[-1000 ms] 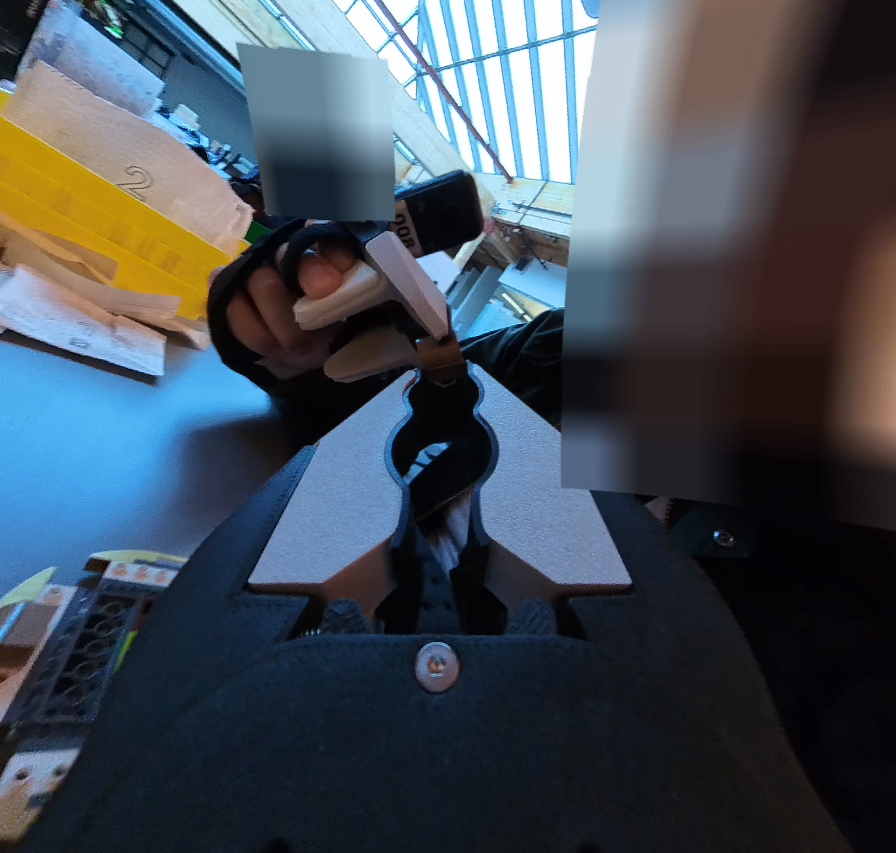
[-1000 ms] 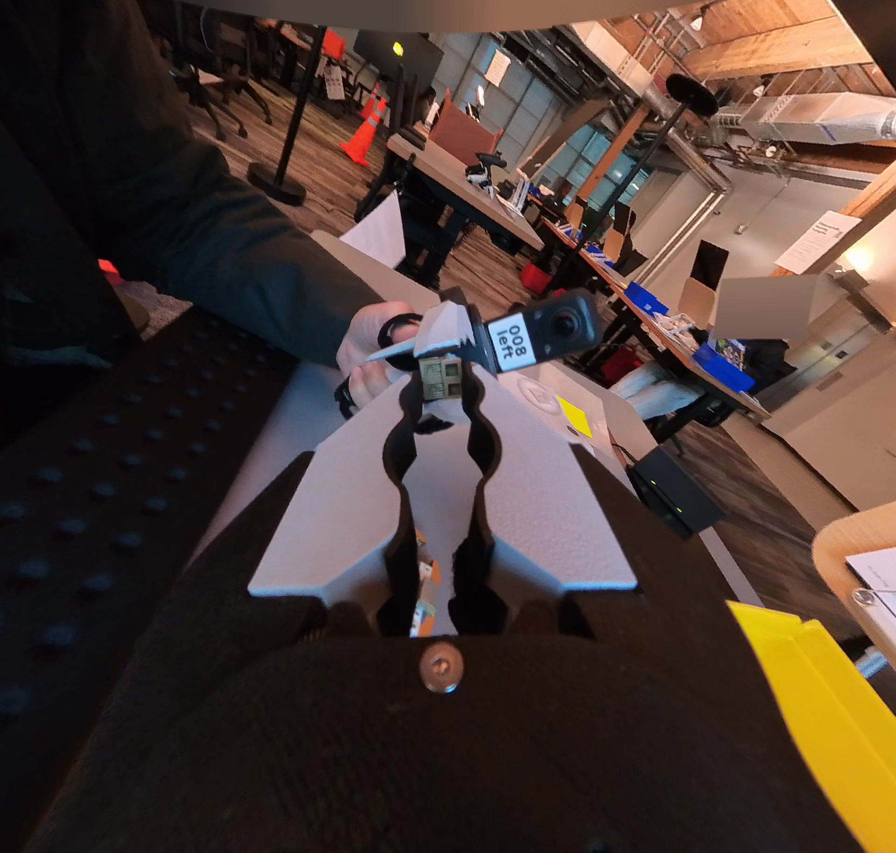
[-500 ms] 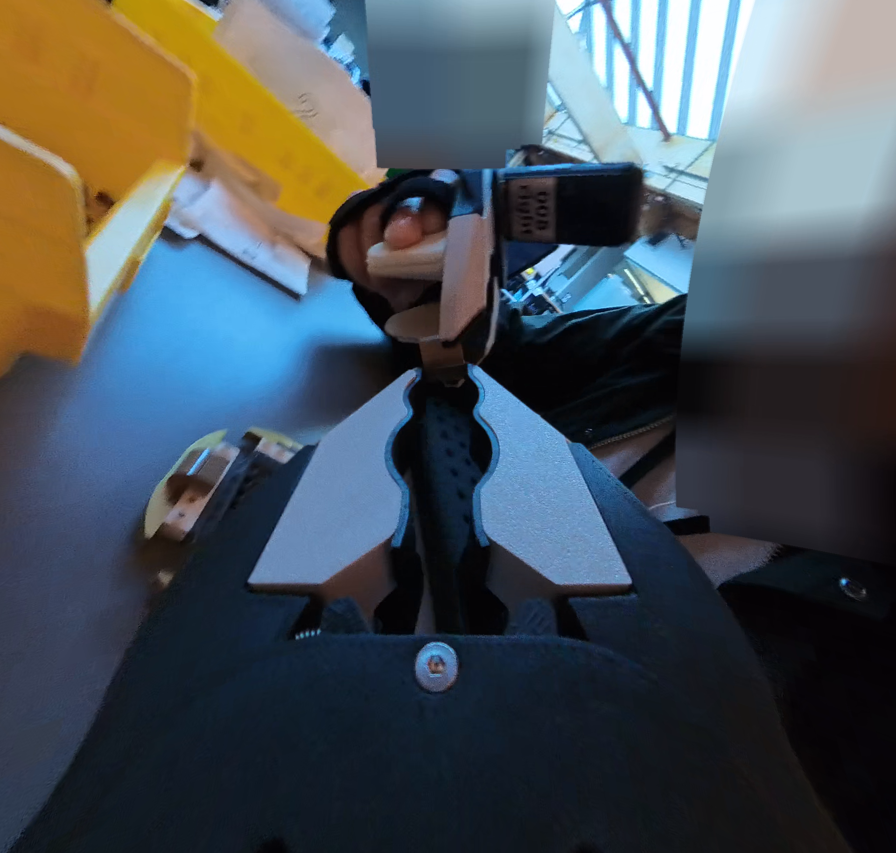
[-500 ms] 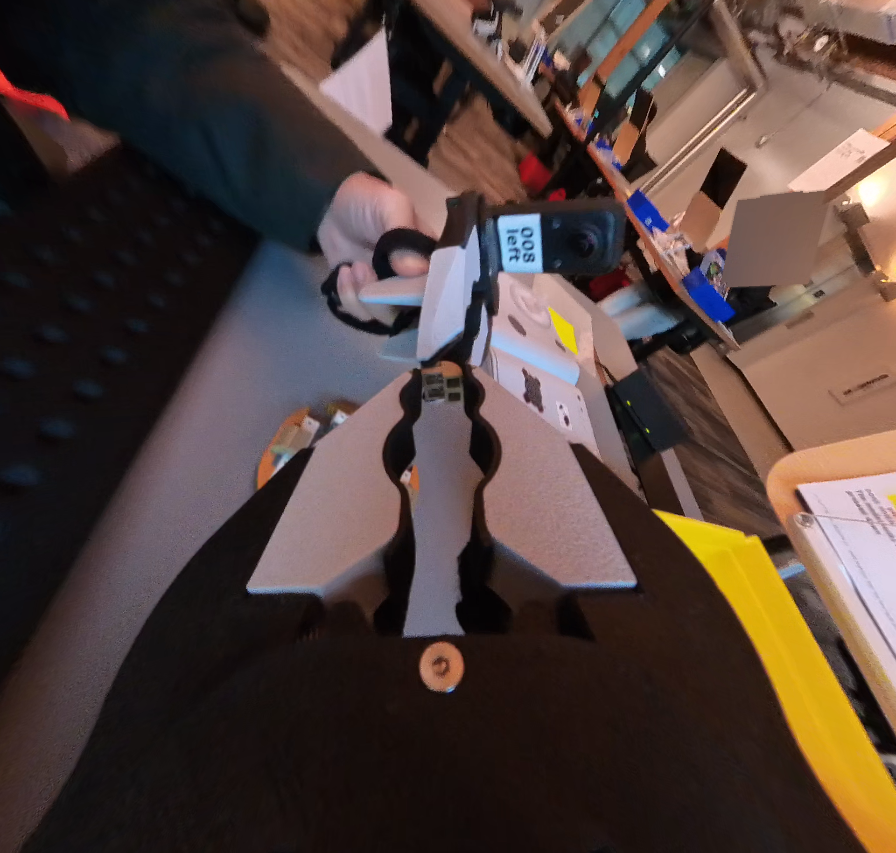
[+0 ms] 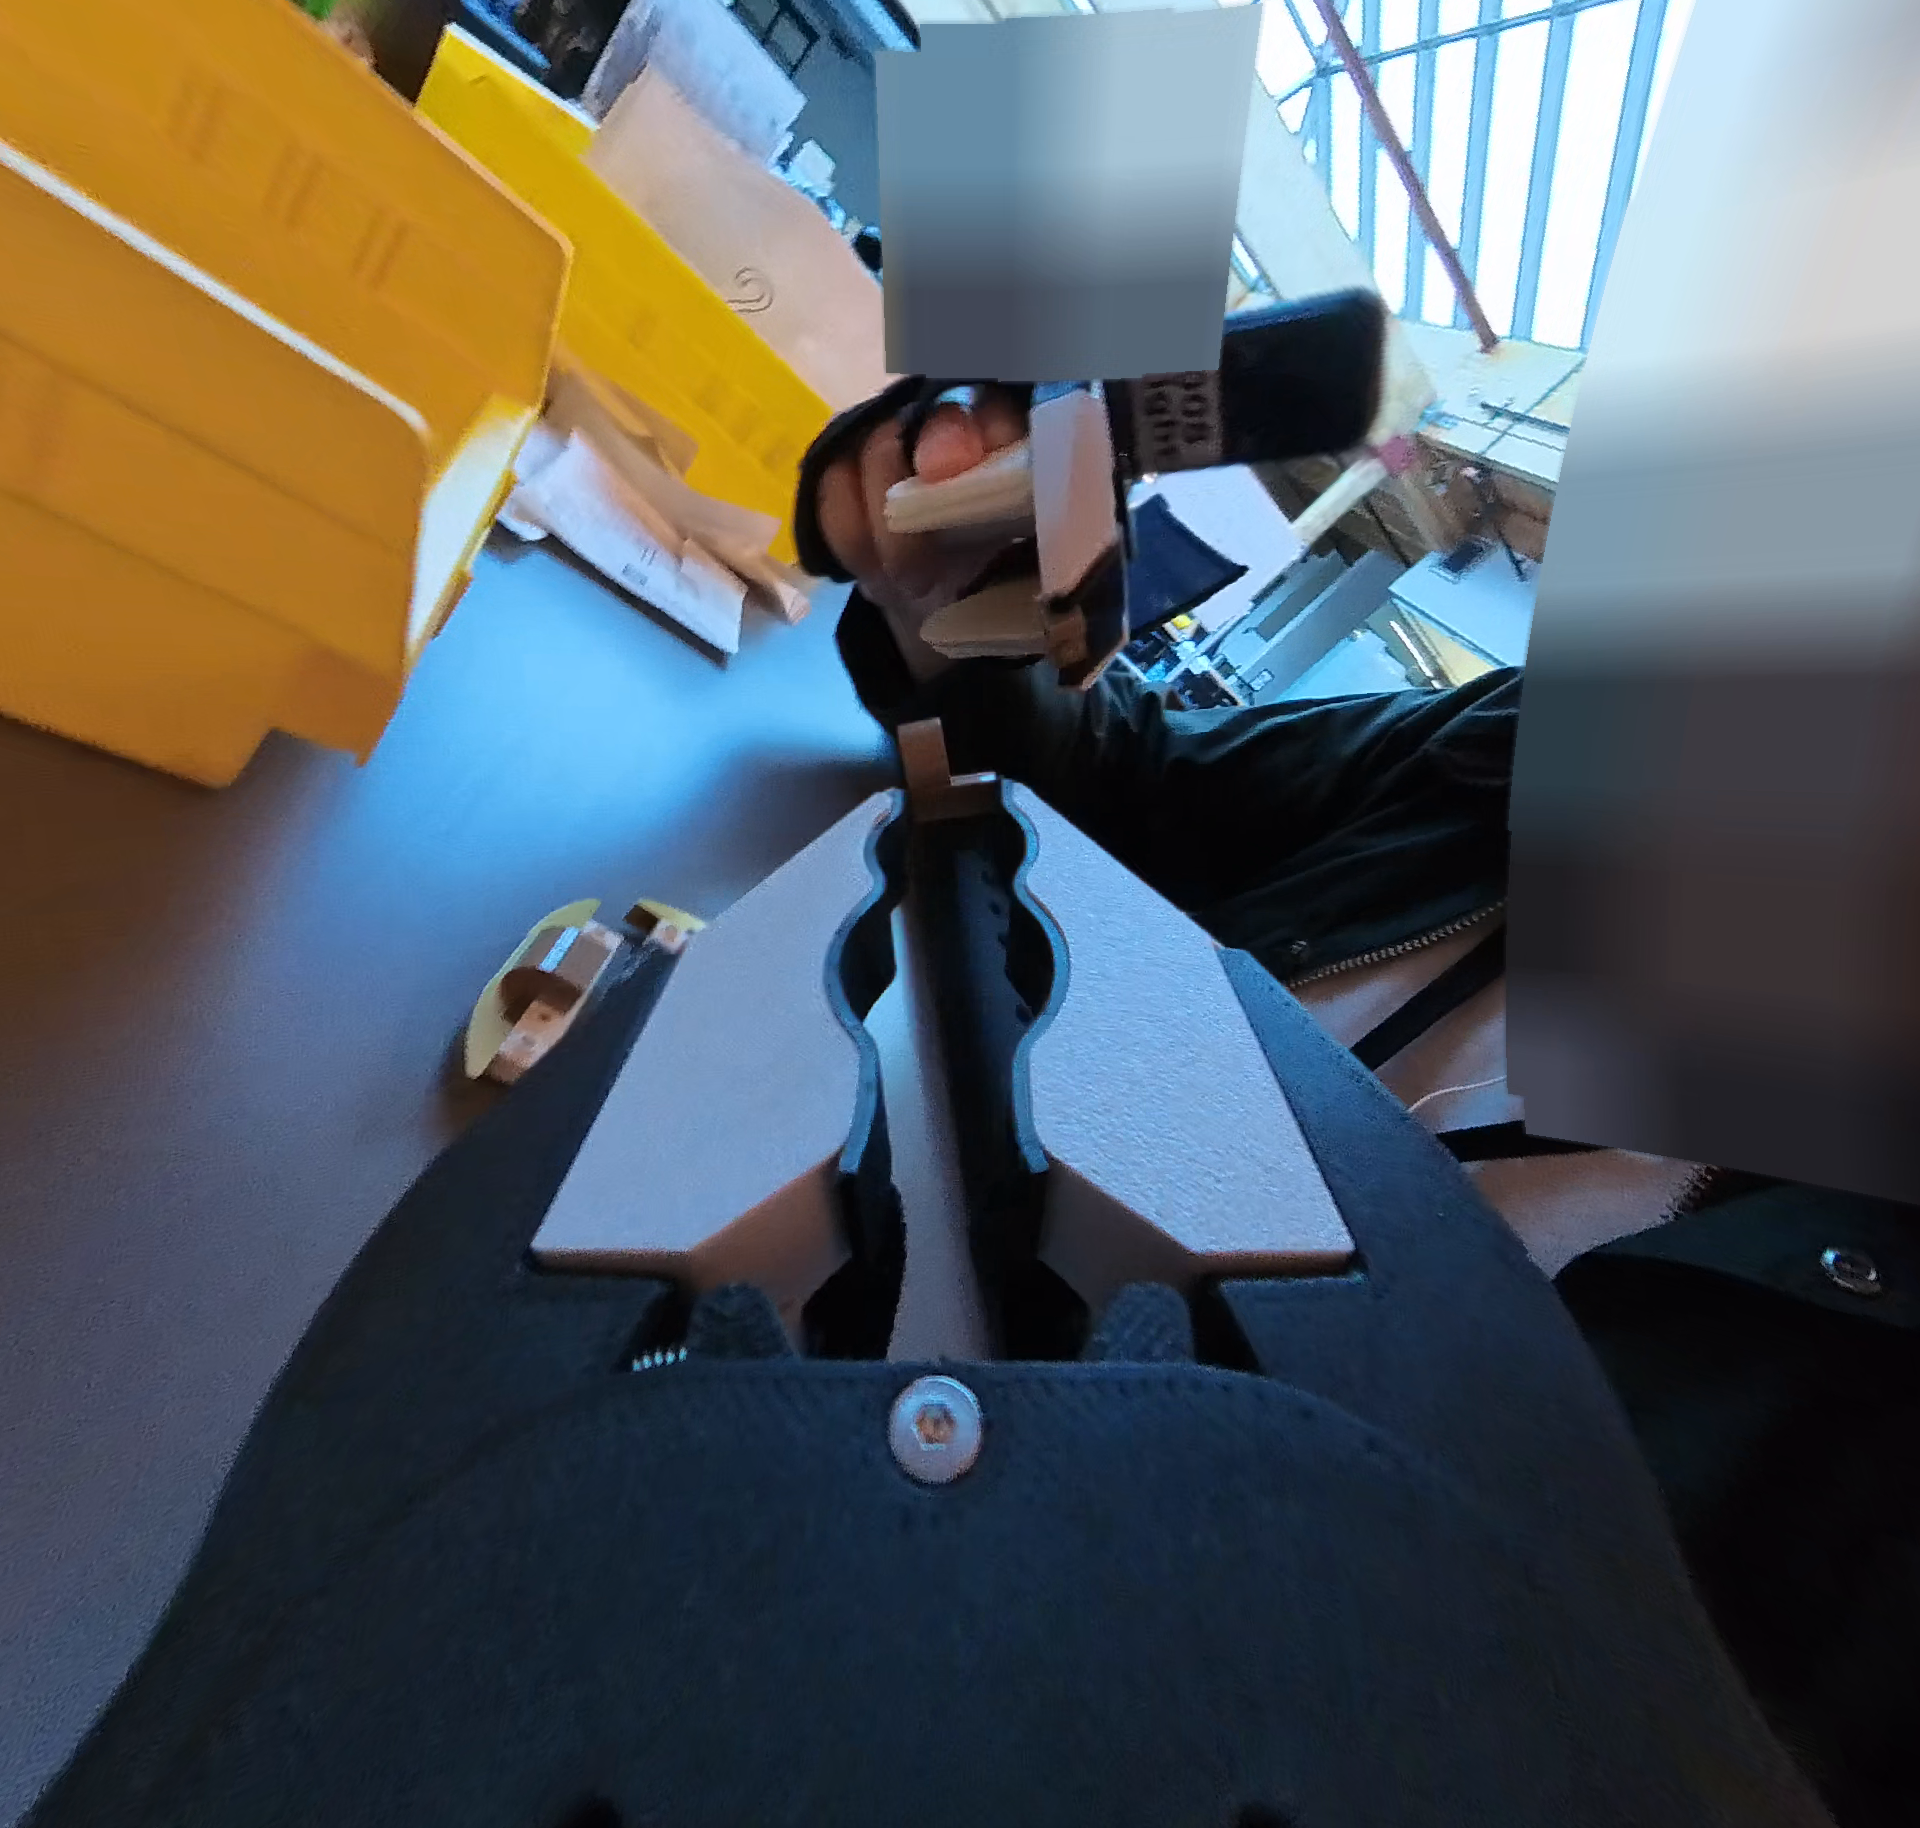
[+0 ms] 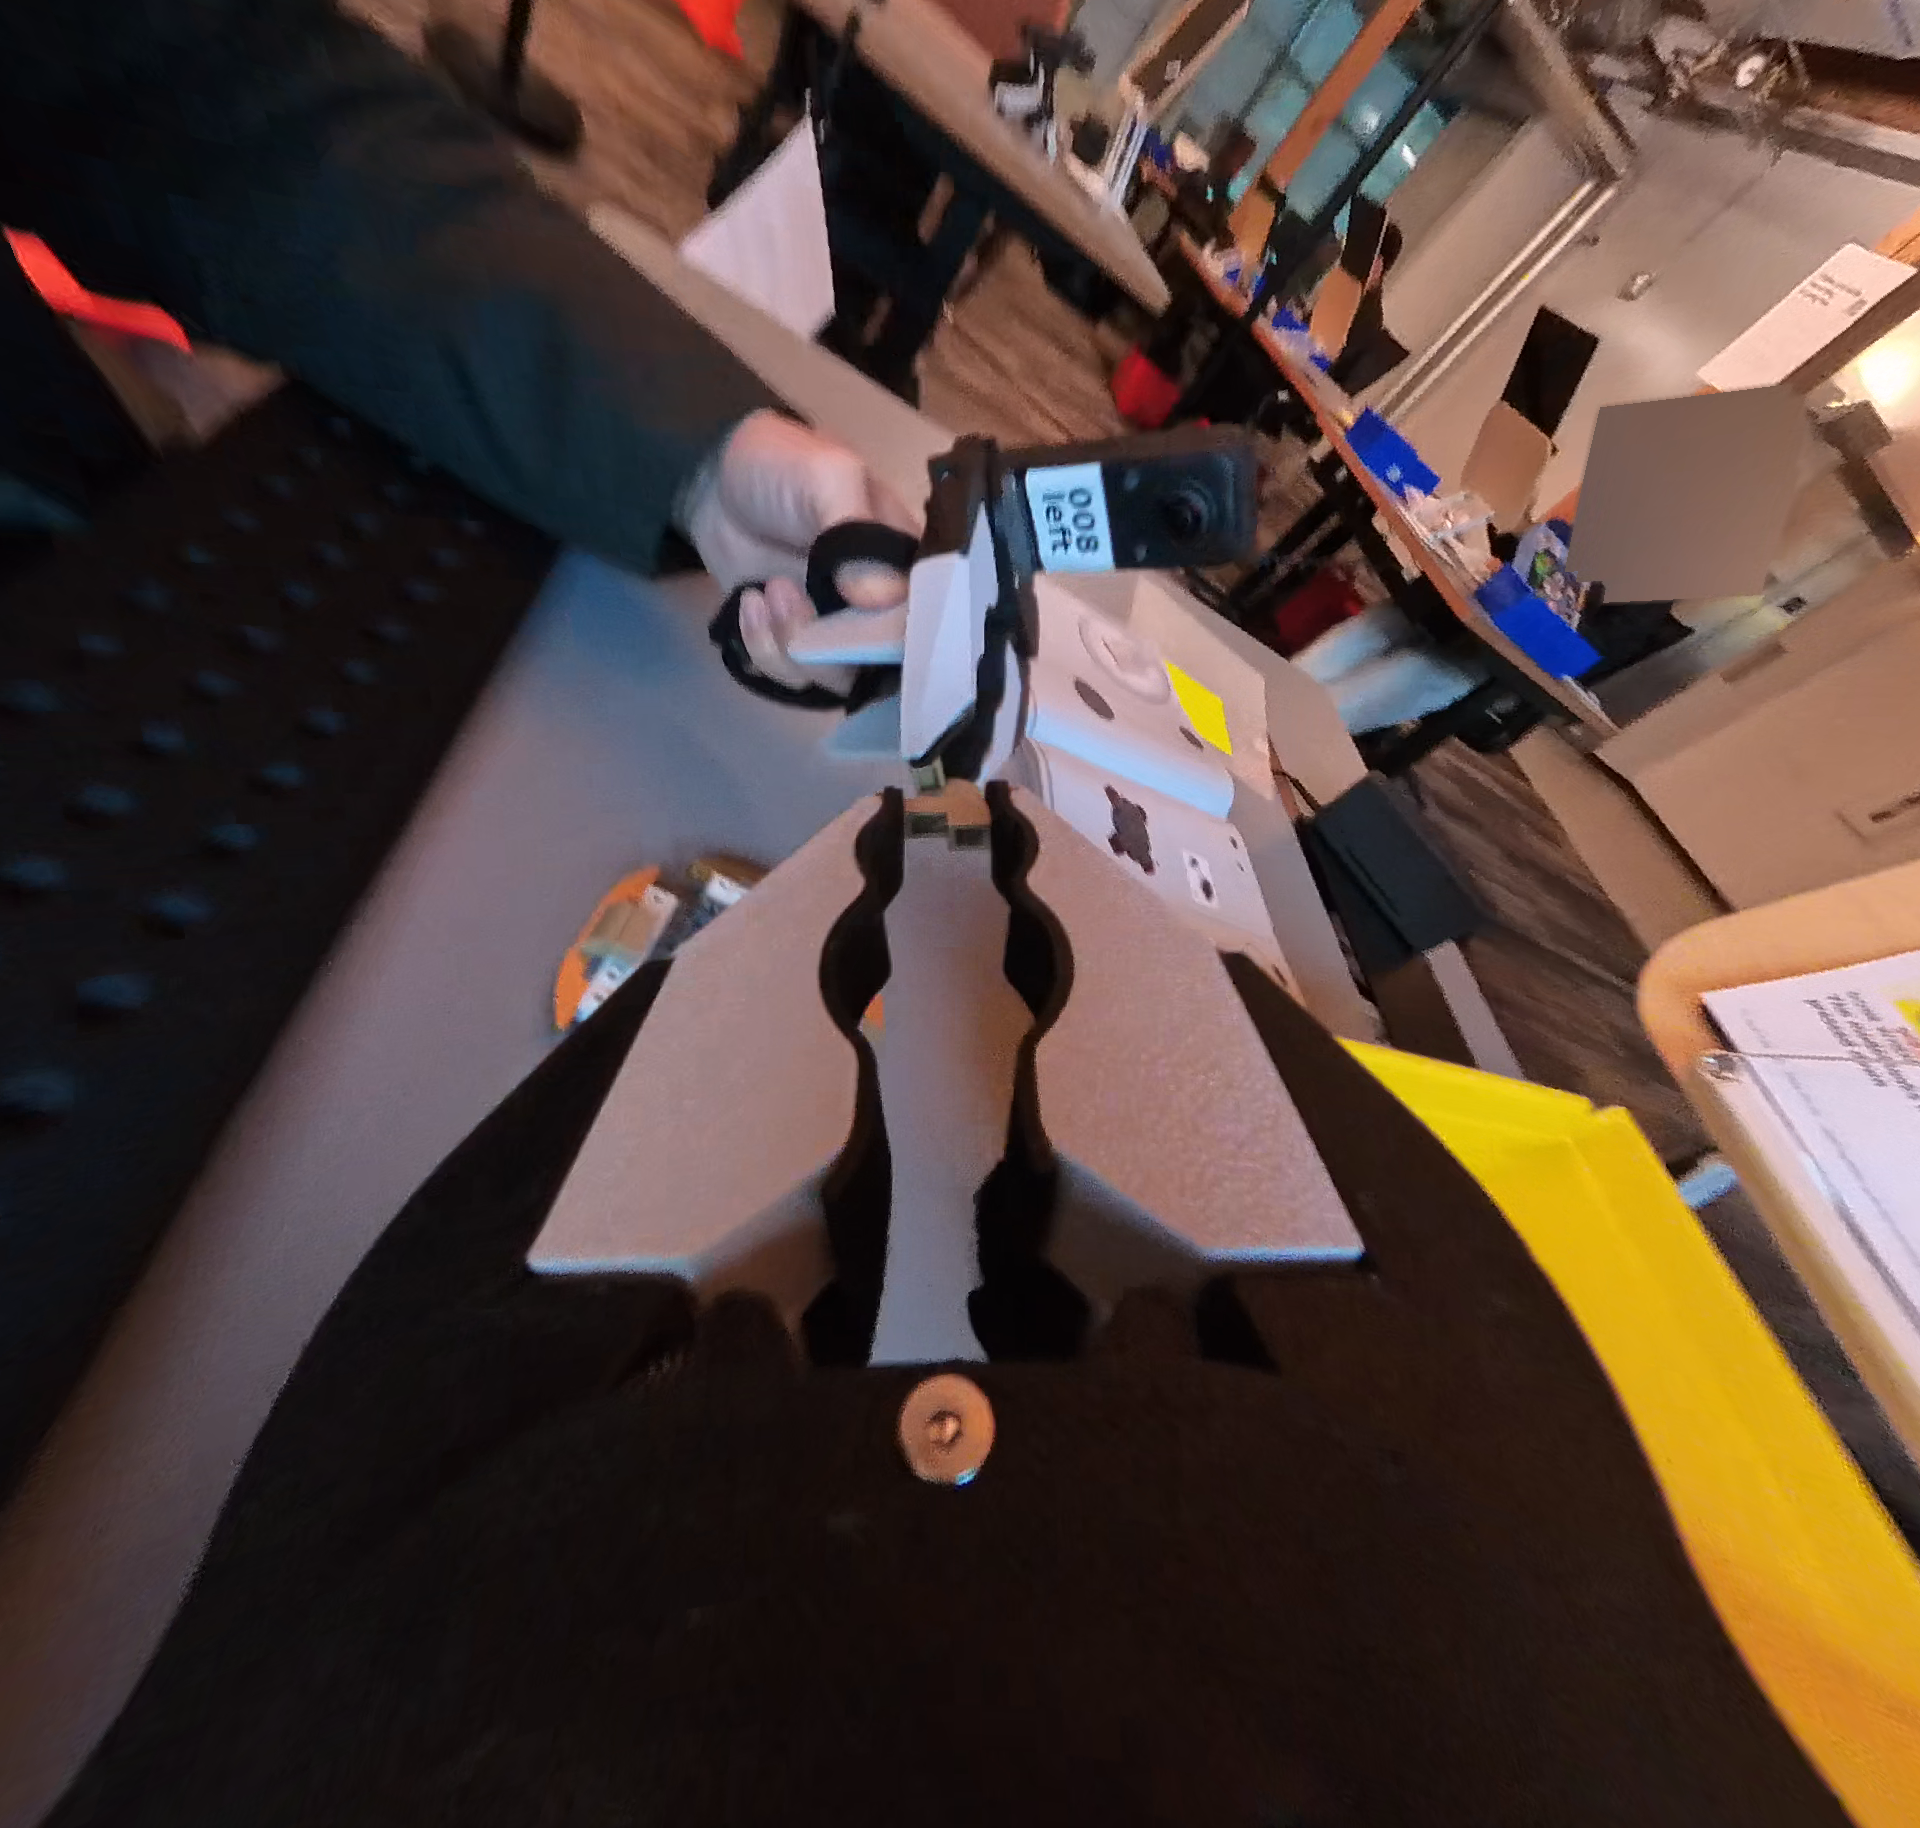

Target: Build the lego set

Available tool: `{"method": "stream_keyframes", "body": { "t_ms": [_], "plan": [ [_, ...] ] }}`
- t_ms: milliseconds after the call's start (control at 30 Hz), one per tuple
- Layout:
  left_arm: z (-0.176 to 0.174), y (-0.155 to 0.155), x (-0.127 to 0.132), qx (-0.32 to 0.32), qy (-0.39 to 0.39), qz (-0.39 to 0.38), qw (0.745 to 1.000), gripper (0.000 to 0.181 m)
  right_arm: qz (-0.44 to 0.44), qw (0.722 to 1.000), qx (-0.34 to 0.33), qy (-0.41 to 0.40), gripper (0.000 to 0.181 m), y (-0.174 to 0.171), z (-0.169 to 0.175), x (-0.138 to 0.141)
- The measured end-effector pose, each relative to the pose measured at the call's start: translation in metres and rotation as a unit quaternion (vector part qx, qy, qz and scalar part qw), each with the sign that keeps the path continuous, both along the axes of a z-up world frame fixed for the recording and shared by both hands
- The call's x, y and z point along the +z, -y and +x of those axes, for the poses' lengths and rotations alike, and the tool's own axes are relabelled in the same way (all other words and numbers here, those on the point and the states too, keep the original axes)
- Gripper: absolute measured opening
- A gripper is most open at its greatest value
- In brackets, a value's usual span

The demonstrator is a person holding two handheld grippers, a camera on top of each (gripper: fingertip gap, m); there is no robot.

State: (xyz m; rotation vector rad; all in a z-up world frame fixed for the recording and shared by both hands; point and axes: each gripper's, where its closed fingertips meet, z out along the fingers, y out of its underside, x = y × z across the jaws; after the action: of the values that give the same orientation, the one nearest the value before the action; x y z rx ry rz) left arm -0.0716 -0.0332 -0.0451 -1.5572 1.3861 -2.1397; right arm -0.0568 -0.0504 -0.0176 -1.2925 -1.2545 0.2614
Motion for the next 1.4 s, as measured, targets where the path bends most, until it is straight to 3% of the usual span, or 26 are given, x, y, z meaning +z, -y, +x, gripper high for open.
{"method": "stream_keyframes", "body": {
  "t_ms": [200,333,400,467,533,567,633,733,800,867,933,1033,1133,1267,1400],
  "plan": [
    [0.001,0.006,0.006,-0.012,0.018,-0.015,1.000,0.014,-0.038,0.973,0.089,-0.210,0.014,0.018,0.013,0.054],
    [-0.001,-0.001,0.011,-0.005,0.027,-0.041,0.999,0.013,-0.024,0.963,0.075,-0.257,0.015,0.014,0.030,0.072],
    [-0.002,-0.002,0.014,-0.007,0.032,-0.051,0.998,0.013,-0.035,0.966,-0.015,-0.257,0.015,-0.016,0.049,0.061],
    [-0.002,-0.002,0.016,-0.009,0.036,-0.059,0.998,0.014,-0.068,0.951,-0.151,-0.260,0.014,-0.060,0.086,0.038],
    [-0.001,-0.002,0.016,-0.009,0.035,-0.061,0.997,0.014,-0.112,0.919,-0.280,-0.255,0.021,-0.093,0.125,0.008],
    [-0.001,-0.002,0.016,-0.009,0.035,-0.060,0.998,0.014,-0.128,0.896,-0.336,-0.260,0.035,-0.104,0.144,-0.004],
    [-0.001,-0.001,0.016,-0.011,0.034,-0.061,0.997,0.014,-0.167,0.866,-0.379,-0.280,0.051,-0.115,0.163,-0.016],
    [-0.001,-0.002,0.017,-0.013,0.038,-0.071,0.997,0.014,-0.155,0.874,-0.318,-0.332,0.046,-0.106,0.155,0.006],
    [-0.001,-0.002,0.018,-0.016,0.038,-0.077,0.996,0.014,-0.127,0.914,-0.211,-0.322,0.041,-0.086,0.119,0.029],
    [-0.001,-0.001,0.017,-0.022,0.036,-0.084,0.996,0.014,-0.103,0.961,-0.081,-0.242,0.041,-0.052,0.062,0.033],
    [-0.001,0.001,0.016,-0.027,0.033,-0.087,0.995,0.014,-0.074,0.989,-0.022,-0.124,0.044,-0.026,0.017,0.012],
    [0.000,0.005,0.015,-0.033,0.028,-0.083,0.996,0.014,-0.012,0.999,-0.028,-0.013,0.042,-0.019,-0.013,-0.011],
    [0.001,0.009,0.013,-0.040,0.023,-0.079,0.996,0.014,0.016,0.998,-0.062,0.003,0.032,-0.027,-0.017,-0.012],
    [0.001,0.012,0.011,-0.048,0.018,-0.076,0.996,0.014,0.021,0.999,-0.044,0.024,0.016,-0.021,-0.023,-0.018],
    [0.001,0.013,0.018,-0.038,0.039,-0.054,0.997,0.013,0.044,0.997,-0.051,0.034,0.014,-0.020,-0.022,-0.013]
  ]
}}
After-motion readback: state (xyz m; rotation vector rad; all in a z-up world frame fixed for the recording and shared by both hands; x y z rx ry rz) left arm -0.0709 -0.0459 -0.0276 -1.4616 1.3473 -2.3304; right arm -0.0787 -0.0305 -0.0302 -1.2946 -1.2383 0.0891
